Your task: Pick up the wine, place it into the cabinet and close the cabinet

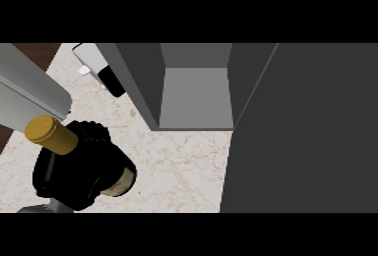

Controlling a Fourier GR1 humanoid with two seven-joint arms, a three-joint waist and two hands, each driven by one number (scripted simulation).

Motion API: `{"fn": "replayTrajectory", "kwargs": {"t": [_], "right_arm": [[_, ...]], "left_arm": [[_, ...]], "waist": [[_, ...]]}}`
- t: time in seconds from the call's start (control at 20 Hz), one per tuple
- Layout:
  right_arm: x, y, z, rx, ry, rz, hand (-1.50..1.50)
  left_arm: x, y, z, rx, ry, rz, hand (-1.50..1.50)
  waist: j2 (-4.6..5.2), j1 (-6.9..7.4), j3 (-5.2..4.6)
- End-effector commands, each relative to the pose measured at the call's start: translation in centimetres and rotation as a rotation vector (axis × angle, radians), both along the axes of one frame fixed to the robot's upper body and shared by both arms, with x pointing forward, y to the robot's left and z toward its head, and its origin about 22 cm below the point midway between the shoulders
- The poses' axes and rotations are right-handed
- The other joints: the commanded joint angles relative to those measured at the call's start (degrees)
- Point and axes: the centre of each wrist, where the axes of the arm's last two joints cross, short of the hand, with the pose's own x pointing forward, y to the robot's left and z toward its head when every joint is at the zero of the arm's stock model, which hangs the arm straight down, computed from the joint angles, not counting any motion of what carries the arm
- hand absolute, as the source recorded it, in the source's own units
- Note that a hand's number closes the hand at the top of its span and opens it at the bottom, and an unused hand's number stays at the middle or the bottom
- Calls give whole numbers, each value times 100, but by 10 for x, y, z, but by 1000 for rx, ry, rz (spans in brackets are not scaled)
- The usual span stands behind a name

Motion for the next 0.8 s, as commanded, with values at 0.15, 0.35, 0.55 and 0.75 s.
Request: {"fn": "replayTrajectory", "kwargs": {"t": [0.15,0.35,0.55,0.75], "right_arm": [[-13,0,5,20,-30,32,-150],[-28,-10,12,26,-40,22,-150],[-35,-2,10,26,-30,28,-150],[-12,-4,-7,39,-26,18,-150]], "left_arm": [[-5,-49,42,-24,31,-104,150],[0,-87,43,-29,-11,-116,150],[10,-122,69,-58,-6,-104,150],[26,-146,74,-52,9,-102,150]], "waist": [[4,3,-2],[5,-33,-2],[2,-52,-3],[16,-47,-1]]}}
